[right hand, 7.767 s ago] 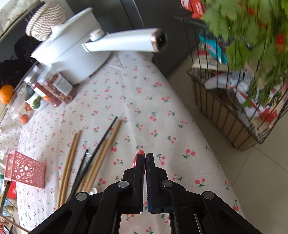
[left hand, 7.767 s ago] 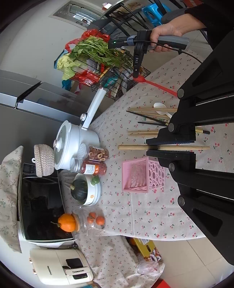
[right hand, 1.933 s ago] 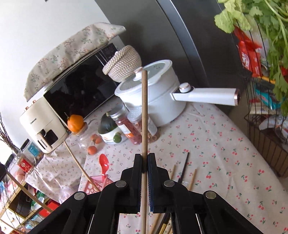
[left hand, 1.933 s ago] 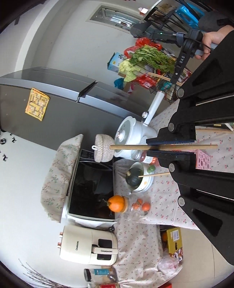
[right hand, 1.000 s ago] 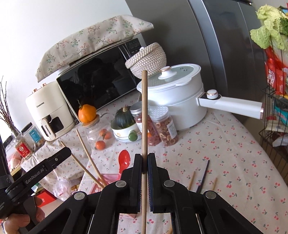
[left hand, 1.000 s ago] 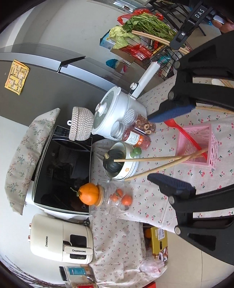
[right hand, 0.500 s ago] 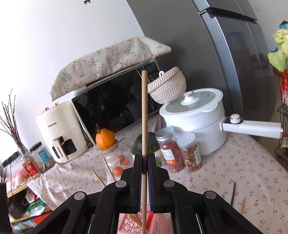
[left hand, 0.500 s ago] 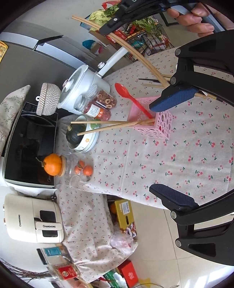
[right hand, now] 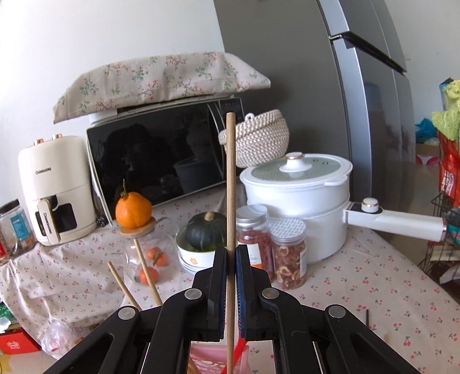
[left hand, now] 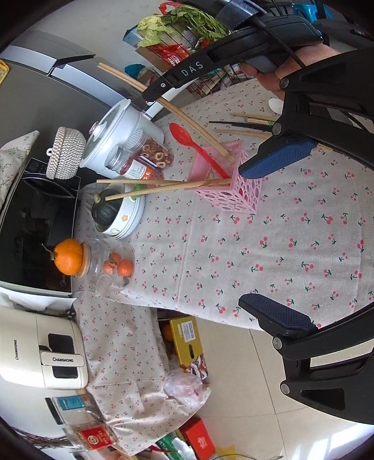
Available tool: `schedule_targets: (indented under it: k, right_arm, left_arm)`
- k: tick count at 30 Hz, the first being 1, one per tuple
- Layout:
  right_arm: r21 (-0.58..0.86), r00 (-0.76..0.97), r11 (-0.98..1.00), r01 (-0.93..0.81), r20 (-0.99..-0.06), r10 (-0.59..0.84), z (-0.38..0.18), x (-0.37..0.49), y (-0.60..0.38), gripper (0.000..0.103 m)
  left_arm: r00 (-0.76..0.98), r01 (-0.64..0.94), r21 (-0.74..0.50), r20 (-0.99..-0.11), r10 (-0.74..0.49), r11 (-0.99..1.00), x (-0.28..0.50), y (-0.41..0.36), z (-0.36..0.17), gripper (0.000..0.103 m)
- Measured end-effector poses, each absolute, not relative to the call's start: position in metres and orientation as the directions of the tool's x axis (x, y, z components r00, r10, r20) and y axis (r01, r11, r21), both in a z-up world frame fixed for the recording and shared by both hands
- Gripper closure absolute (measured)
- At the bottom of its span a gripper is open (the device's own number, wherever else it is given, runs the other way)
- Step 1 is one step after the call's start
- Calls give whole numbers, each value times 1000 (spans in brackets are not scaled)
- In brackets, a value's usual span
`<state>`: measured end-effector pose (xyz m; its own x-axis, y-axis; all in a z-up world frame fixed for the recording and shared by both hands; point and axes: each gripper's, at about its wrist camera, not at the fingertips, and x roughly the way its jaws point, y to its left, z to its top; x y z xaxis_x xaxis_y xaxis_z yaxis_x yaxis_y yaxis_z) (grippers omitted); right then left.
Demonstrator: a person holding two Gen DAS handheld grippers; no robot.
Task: Organize utensils
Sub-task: 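Drop the held chopstick into the pink basket with the right tool, then grasp another wooden chopstick from the pile with the left tool and lift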
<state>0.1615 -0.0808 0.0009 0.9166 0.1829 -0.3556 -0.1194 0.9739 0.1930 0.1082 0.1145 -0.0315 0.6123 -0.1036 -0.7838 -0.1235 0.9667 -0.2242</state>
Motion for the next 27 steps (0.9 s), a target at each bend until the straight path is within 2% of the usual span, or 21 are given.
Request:
schedule_targets:
  k: [1, 5, 10, 12, 15, 20, 27]
  right_arm:
    - [202, 905, 970, -135, -374, 203, -1, 163, -82, 95]
    - [265, 867, 949, -173, -417, 274, 2, 163, -96, 69]
    - [252, 844, 949, -190, -453, 289, 16, 147, -123, 50]
    - [237, 833, 951, -199, -470, 292, 20, 139, -135, 34]
    - [222, 814, 952, -212, -498, 298, 23, 126, -154, 24]
    - [204, 781, 967, -153, -575, 245, 15, 111, -192, 16]
    - [317, 697, 948, 23, -685, 212, -5, 107, -252, 15]
  left_arm:
    - [612, -121, -228, -784, -108, 966, 109, 116, -31, 19]
    - [610, -105, -239, -782, -127, 965, 107, 113, -29, 19]
    - [603, -84, -246, -784, -148, 966, 103, 103, -28, 18]
    - [599, -73, -247, -786, -155, 966, 101, 97, -28, 18]
    - [595, -51, -239, -787, -163, 970, 96, 86, -28, 18]
    - [575, -3, -215, -800, -174, 977, 91, 66, -32, 17]
    - [531, 44, -189, -827, -184, 981, 85, 40, -45, 17]
